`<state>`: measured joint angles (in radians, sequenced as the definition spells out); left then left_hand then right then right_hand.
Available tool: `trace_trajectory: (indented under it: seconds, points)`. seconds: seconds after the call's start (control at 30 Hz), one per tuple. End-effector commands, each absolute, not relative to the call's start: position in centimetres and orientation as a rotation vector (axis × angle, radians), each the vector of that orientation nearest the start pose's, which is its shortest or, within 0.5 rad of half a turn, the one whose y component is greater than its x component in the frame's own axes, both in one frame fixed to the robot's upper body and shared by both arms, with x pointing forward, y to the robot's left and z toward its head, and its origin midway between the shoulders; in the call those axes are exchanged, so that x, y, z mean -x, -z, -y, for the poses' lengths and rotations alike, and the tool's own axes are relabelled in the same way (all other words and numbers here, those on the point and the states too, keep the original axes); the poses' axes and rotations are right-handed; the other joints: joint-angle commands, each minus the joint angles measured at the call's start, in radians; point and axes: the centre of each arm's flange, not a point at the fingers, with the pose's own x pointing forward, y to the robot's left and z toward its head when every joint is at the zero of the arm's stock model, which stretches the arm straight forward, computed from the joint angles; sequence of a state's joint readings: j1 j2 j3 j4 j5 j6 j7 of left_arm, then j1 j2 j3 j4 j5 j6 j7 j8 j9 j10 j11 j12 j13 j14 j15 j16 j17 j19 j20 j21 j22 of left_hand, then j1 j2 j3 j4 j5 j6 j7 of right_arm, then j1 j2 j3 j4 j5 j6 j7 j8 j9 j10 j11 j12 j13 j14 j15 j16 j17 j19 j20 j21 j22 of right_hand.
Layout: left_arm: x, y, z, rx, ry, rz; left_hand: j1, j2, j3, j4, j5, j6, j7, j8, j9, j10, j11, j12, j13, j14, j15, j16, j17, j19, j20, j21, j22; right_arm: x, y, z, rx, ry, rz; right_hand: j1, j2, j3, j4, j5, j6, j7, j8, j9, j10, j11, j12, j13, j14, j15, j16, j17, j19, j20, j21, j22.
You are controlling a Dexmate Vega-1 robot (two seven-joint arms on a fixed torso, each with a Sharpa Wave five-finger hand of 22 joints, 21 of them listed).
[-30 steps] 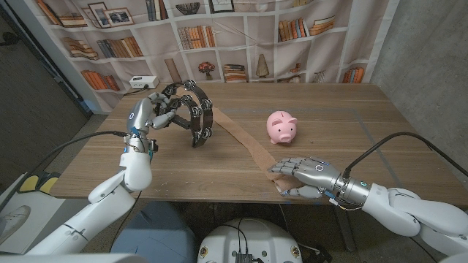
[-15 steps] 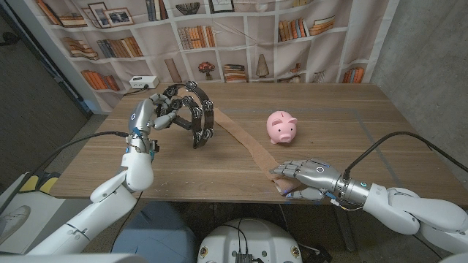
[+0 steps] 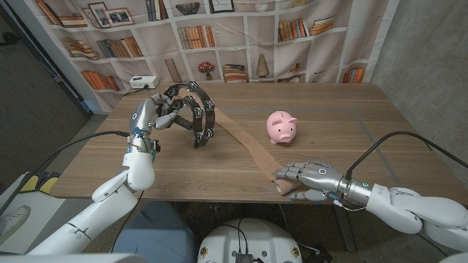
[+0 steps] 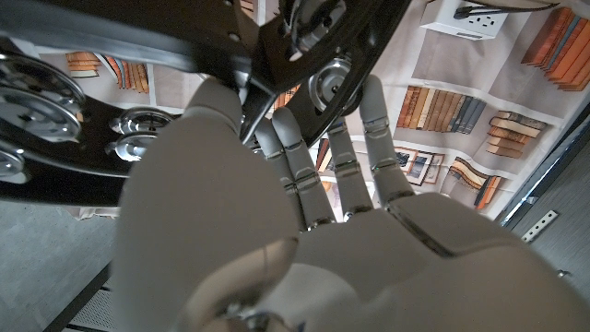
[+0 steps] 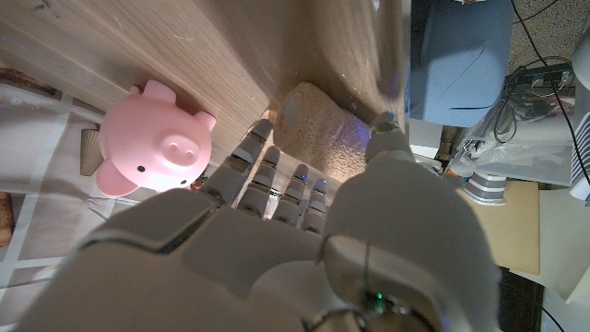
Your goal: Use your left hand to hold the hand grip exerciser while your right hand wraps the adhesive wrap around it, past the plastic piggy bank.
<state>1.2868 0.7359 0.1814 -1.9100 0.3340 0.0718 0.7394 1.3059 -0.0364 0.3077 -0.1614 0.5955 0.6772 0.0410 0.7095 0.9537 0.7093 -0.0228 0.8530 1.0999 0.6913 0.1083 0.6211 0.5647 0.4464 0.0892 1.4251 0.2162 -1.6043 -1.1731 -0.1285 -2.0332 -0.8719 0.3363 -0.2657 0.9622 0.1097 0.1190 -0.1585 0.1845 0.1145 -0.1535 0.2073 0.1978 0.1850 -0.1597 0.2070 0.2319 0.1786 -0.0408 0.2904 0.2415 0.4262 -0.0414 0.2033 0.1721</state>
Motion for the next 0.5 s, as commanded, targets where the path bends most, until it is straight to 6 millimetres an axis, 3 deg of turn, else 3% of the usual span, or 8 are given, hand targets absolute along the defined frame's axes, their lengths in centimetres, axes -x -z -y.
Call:
trace_trajectory:
  seconds: [0.03,0.17,0.33,0.4,0.5]
  points:
    - [-49.91,2.55,-32.91,-0.824,-0.585,0.87,0.095,0.098,0.039,0.003,0.084,0.006,-0.001,-0.004,0.004,0.008,0.001,-0.004,0.001,0.225,-0.229,0.307,0.267,0.026,-0.048,0.003,0.002,-43.52,16.24,26.35,1.809,-0.457,0.925,0.017,0.002,0.008,-0.002,0.006,0.012,-0.006,0.006,0.004,0.006,-0.008,0.002,0.002,-0.003,-0.176,-0.003,0.001,0.021,-0.024,0.004,0.0]
    - [-49.8,2.65,-32.81,-0.826,-0.585,0.869,0.092,0.098,0.039,0.004,0.085,0.008,-0.004,-0.006,0.002,0.008,-0.003,-0.002,0.005,0.228,-0.232,0.307,0.266,0.027,-0.051,0.001,0.0,-43.62,16.43,26.39,1.806,-0.458,0.921,0.022,0.0,0.008,0.001,0.005,0.022,-0.001,0.009,0.005,0.014,-0.004,0.006,0.002,0.014,-0.172,0.005,0.004,0.054,-0.009,0.014,0.001]
    - [-49.64,2.65,-32.81,-0.827,-0.587,0.87,0.09,0.097,0.04,0.004,0.086,0.01,-0.005,-0.006,0.004,0.01,-0.007,-0.003,0.005,0.229,-0.236,0.309,0.269,0.029,-0.053,0.0,-0.001,-43.65,16.71,26.41,1.812,-0.462,0.917,0.03,0.002,0.011,0.004,0.005,0.027,0.002,0.01,0.006,0.029,0.001,0.012,0.004,0.057,-0.174,0.027,0.009,0.097,-0.01,0.024,0.003]
    - [-49.57,2.65,-32.81,-0.828,-0.587,0.87,0.089,0.096,0.04,0.003,0.086,0.01,-0.008,-0.006,0.003,0.009,-0.005,-0.004,0.004,0.229,-0.236,0.31,0.27,0.031,-0.052,0.001,-0.001,-43.65,16.77,26.41,1.812,-0.455,0.92,0.039,0.009,0.016,0.005,0.006,0.035,-0.002,0.012,0.006,0.043,-0.014,0.017,0.005,0.09,-0.176,0.043,0.015,0.112,-0.03,0.027,0.004]
    - [-49.46,2.69,-32.79,-0.827,-0.586,0.872,0.088,0.097,0.042,0.004,0.087,0.01,-0.007,-0.008,0.002,0.011,-0.008,-0.004,0.005,0.226,-0.236,0.306,0.266,0.031,-0.053,0.001,-0.001,-43.64,16.78,26.45,1.807,-0.434,0.926,0.056,0.017,0.024,0.003,0.007,0.053,-0.009,0.017,0.006,0.064,-0.012,0.025,0.007,0.135,-0.182,0.067,0.024,0.124,-0.055,0.028,0.006]
